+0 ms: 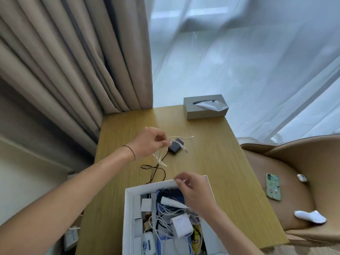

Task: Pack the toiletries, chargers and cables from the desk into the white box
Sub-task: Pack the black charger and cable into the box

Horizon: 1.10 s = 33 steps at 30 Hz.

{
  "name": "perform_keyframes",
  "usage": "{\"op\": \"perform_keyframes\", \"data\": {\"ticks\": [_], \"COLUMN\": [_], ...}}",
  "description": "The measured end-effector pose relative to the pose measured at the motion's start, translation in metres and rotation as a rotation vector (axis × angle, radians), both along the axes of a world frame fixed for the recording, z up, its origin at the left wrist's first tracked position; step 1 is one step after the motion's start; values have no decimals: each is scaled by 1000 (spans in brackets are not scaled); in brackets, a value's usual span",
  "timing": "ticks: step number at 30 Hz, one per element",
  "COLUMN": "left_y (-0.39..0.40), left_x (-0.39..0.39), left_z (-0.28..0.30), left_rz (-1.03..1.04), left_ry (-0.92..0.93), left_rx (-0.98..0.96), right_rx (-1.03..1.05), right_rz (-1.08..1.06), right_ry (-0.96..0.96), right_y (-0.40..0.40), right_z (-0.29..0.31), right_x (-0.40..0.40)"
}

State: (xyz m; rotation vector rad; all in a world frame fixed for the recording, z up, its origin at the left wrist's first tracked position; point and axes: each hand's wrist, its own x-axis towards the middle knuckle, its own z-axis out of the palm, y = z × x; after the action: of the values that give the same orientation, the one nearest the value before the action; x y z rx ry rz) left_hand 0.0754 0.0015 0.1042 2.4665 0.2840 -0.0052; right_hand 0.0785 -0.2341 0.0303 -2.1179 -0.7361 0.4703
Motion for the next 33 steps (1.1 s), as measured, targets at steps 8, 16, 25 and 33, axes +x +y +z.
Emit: {"op": "perform_keyframes", "data": {"ticks": [8, 16, 25, 33], "left_y": [-20, -40, -56, -79], "left_x": [-23, -45, -82, -102], "left_z": [56, 85, 78, 40], "left_rz": [224, 414, 326, 426], "left_ry": [-285, -411, -249, -331], "left_rx": [-543, -597, -682, -1355], "right_rx": [391, 637, 441, 473], "right_rz": [-106, -118, 305, 384], "right_ry": [-134, -486, 317, 627], "right_y": [18, 32, 45, 49], "right_z": [55, 103, 111, 67], "right_x": [26, -5, -2, -30]}}
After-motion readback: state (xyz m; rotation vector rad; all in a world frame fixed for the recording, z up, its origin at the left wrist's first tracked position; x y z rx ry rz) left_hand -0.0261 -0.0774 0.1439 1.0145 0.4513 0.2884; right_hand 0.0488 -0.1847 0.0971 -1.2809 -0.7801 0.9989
